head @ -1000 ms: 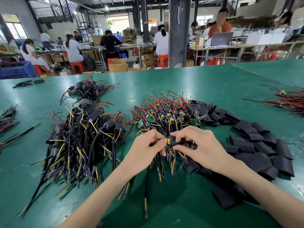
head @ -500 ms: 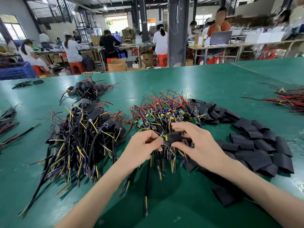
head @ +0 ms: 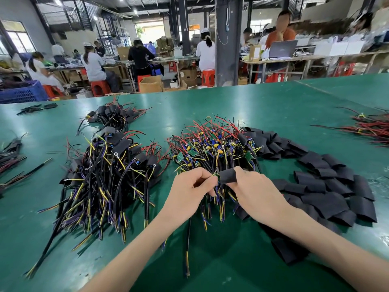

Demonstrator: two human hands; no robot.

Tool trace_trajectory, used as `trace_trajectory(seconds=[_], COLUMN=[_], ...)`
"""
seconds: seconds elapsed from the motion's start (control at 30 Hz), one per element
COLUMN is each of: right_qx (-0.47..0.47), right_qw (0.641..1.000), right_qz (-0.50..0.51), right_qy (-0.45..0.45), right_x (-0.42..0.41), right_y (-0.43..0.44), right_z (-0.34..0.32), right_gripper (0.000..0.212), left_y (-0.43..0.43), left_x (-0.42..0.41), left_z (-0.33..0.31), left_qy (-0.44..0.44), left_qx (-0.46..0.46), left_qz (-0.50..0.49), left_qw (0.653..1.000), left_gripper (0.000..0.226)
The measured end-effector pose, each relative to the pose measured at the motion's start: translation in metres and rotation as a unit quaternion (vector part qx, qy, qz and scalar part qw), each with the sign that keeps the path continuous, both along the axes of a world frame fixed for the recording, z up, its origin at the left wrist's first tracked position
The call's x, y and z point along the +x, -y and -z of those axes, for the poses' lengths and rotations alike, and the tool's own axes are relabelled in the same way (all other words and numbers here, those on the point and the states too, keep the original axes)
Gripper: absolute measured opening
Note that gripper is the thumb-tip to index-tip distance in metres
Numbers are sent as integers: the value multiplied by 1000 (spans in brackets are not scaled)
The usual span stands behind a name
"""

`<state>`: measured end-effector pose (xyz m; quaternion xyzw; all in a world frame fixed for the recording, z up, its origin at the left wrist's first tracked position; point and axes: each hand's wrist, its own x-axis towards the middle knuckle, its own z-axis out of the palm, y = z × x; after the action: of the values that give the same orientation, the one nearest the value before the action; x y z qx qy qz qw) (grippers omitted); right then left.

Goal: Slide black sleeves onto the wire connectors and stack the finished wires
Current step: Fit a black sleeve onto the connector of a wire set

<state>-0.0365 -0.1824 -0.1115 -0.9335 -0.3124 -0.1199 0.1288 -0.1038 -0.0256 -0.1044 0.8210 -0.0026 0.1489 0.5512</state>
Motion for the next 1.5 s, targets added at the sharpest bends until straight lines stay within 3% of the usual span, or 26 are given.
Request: trace_trajectory(seconds=[0.2, 0.4, 0.5, 0.8, 0.97, 1.07, 1.2, 1.33, 1.4, 1.5], right_qx=[-21, -14, 0, 25, 55, 91, 207, 303, 344, 402], right_qw=[1000, 1000, 999, 996, 991, 984, 954, 895, 871, 833], right_qz=[8, -19, -32, -57, -89, -120, -163, -213, -219, -227], right_qy=[8, -13, -26, -60, -78, -94, -143, -250, -273, -305], right_x=[-4, -8, -5, -4, 1, 4, 6, 1, -1, 0], right_y=[-2, -2, 0, 0, 4, 6, 9, 10, 9, 7], right_z=[1, -2, -7, -5, -4, -4, -7, -10, -12, -13], right_gripper=[9, 18, 18, 28, 33, 30, 30, 23, 15, 20], left_y=[4, 0, -1, -1, 2, 3, 0, -4, -5, -6], left_x=[-1, -1, 1, 0, 0, 0, 1, 0, -2, -3], left_z=[3, 1, -1, 0, 0, -1, -6, -7, -5, -3], left_qy=[-1, 10, 26, 33, 21, 34, 81, 134, 139, 185], left_qx=[38, 87, 112, 127, 132, 117, 141, 221, 226, 228], left_qz=[-9, -21, -36, -7, 12, 12, -19, -27, -34, -76], left_qw=[999, 996, 993, 991, 991, 992, 986, 966, 963, 953], left_gripper=[23, 17, 3, 1, 19, 17, 14, 18, 17, 12])
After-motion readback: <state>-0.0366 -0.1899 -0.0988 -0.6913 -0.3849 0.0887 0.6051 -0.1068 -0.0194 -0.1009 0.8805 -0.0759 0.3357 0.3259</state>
